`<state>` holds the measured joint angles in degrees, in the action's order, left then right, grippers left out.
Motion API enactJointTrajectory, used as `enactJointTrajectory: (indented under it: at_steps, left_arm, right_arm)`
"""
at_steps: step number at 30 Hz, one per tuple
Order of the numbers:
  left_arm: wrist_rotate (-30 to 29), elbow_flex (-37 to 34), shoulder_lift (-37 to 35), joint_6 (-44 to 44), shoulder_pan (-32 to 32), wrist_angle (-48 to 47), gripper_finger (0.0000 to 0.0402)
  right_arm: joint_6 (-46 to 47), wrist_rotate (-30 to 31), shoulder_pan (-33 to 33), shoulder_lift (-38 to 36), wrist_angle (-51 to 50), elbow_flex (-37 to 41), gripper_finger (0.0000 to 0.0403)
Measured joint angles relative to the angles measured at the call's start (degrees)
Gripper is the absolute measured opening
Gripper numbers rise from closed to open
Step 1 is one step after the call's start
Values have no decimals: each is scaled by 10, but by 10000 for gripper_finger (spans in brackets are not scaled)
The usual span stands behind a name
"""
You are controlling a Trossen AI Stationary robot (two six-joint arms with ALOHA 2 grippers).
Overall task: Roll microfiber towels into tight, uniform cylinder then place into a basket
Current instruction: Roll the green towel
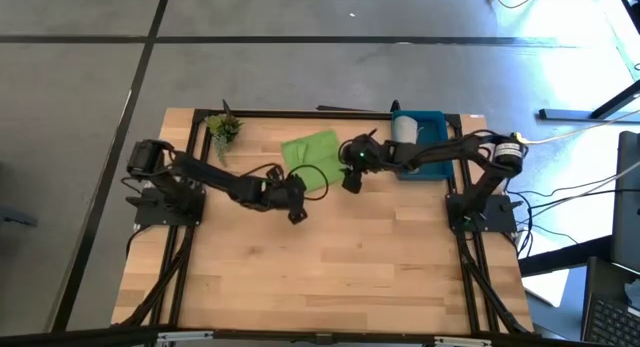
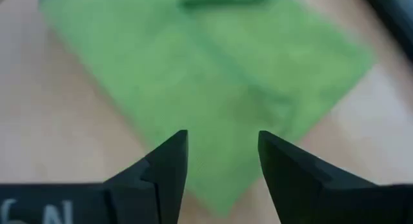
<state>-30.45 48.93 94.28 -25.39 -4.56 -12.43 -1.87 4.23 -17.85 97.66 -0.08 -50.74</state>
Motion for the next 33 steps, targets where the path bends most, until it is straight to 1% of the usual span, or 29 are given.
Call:
enactJointTrajectory:
  at_steps: [3,6,8,13,17,20,23,27,31,33]
  left_arm:
    - [12,0,26,28,19,33,89]
    - [42,0,45,35,31,43,89]
    - [50,0,60,35,35,42,89]
    - [91,0,81,35,33,39,89]
    - [101,2,79,33,15,7,89]
    - [131,2,65,32,-1,-32,89]
    - [160,2,55,32,-15,-56,89]
    - [199,1,48,36,-39,-67,89]
    - [263,1,48,35,-61,-71,89]
    - [273,1,48,32,-73,-71,89]
  right_arm:
    - [1,-3,0,20,5,4,190]
    - [0,-3,0,39,4,5,190]
    - [-1,-6,0,51,5,5,190]
    - [1,-27,0,67,-24,3,190]
    - [15,-46,11,67,-48,2,190]
    - [30,-63,31,67,-53,2,190]
    - [35,-67,59,67,-64,2,190]
    - [63,-77,100,67,-72,3,190]
    - [92,-89,143,67,-71,3,190]
    - [96,-89,161,67,-69,4,190]
